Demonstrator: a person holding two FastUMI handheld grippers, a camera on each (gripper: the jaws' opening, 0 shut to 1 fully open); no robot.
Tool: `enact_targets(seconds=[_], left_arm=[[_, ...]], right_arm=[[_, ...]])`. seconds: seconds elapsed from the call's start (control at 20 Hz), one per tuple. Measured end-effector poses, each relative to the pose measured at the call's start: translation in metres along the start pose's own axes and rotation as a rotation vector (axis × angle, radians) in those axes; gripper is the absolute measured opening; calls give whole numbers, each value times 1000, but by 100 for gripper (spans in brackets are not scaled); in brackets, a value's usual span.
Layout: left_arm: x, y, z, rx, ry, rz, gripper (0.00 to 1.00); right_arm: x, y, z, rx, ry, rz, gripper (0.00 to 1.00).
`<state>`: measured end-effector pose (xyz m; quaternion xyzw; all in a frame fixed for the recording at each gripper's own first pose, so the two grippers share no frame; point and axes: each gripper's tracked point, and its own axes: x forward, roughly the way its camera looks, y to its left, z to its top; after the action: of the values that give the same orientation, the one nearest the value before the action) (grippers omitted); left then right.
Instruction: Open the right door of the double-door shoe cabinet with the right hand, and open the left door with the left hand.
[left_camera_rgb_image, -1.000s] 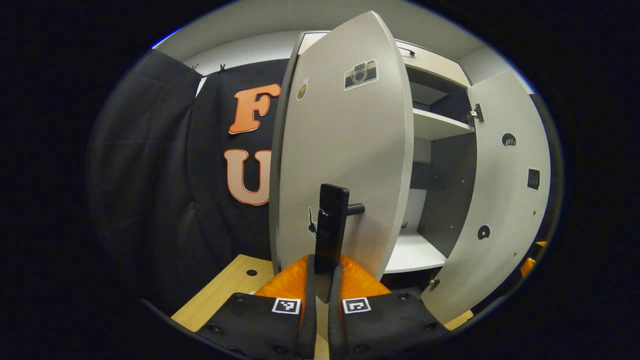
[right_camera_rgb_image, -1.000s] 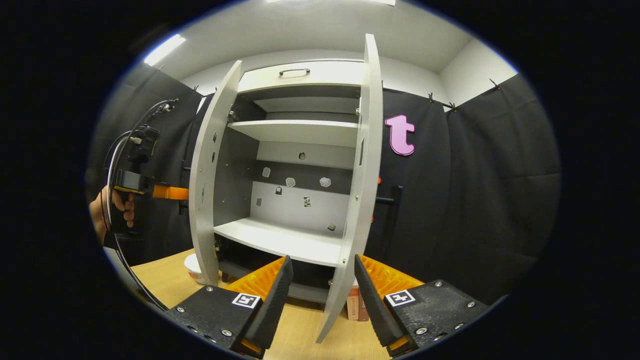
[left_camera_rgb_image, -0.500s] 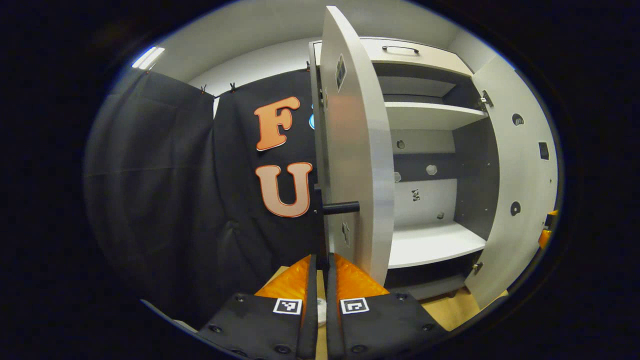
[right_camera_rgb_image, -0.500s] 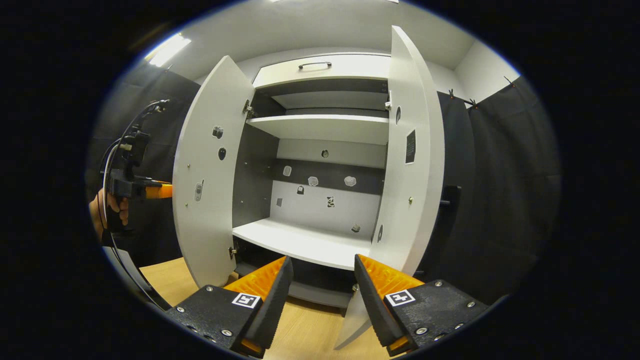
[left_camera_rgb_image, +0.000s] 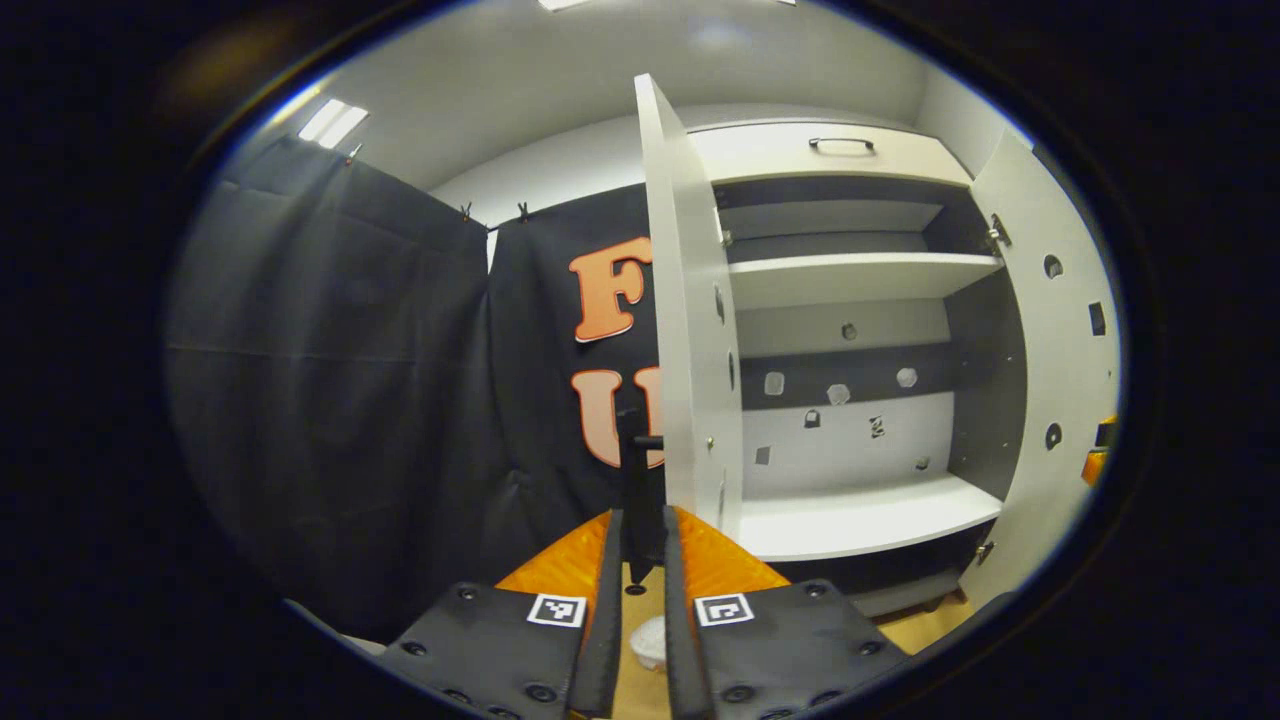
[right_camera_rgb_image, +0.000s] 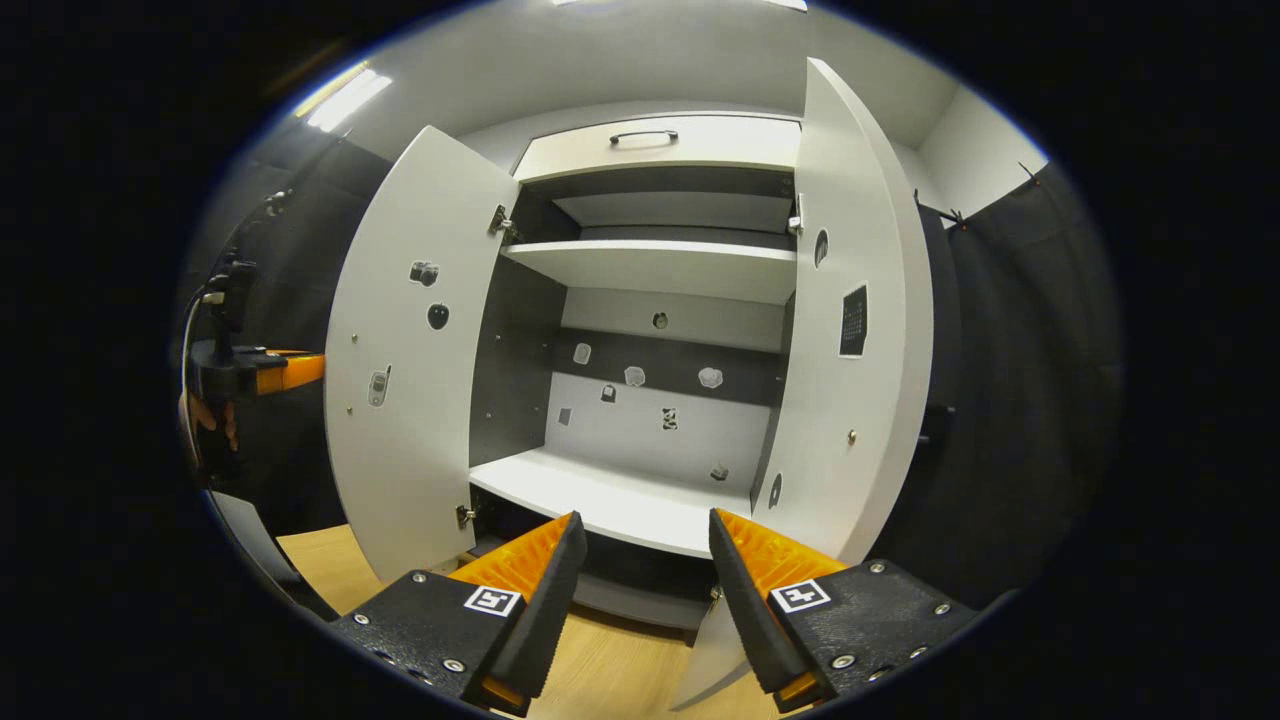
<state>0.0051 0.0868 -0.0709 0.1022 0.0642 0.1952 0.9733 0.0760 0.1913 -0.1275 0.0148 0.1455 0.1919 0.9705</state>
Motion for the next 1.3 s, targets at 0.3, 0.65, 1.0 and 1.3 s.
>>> enact_targets(seconds=[0.3,0.65,1.0,1.3], left_arm=[[-7,-77,17,-18,-35,-180,85],[-6,-120,34,-96,-53,-248,98],[-5,-121,44,-81,-87,-252,97],[3,-109,51,-81,-97,-236,96]], right_arm=[[-7,-18,22,-5,-49,-69,80],[-23,-42,48,-12,-95,-161,92],[-35,-40,70,-23,-180,-174,92],[-29,-30,67,-6,-164,-149,92]])
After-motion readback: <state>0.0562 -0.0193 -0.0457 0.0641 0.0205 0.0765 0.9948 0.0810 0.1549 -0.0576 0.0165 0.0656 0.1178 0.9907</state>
